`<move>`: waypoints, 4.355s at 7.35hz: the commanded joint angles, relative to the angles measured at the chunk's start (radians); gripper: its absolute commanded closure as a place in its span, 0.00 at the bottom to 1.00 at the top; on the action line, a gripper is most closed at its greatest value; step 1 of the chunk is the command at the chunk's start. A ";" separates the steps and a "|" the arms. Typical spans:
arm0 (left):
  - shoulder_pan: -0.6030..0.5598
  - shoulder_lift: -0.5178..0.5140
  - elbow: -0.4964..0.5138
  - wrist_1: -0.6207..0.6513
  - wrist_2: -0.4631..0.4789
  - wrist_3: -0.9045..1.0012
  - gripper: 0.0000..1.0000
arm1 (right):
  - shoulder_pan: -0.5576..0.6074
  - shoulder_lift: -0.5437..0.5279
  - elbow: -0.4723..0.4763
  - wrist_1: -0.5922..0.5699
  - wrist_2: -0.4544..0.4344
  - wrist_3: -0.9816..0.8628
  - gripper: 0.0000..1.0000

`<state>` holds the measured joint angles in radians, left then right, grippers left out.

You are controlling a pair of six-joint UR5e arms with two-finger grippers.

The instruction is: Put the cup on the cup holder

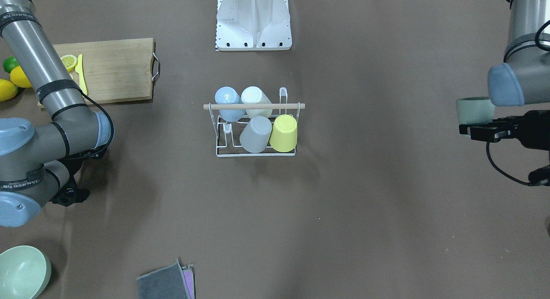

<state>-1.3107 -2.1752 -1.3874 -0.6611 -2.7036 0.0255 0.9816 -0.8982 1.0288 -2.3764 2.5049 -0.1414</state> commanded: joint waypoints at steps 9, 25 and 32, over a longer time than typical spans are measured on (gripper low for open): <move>0.179 0.174 -0.411 -1.941 0.684 -1.263 1.00 | 0.201 0.013 0.214 -0.018 0.510 -0.646 0.67; 1.055 0.212 -0.295 -2.539 1.693 -0.631 1.00 | -0.001 -0.141 0.113 0.615 1.528 -2.044 0.67; 1.061 0.221 -0.213 -2.603 1.745 -0.631 1.00 | -0.118 -0.016 0.047 0.615 1.578 -2.224 0.72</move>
<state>-0.2527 -1.9567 -1.6086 -3.2553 -0.9704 -0.6059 0.8914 -0.9272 1.0765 -1.7616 4.0606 -2.3581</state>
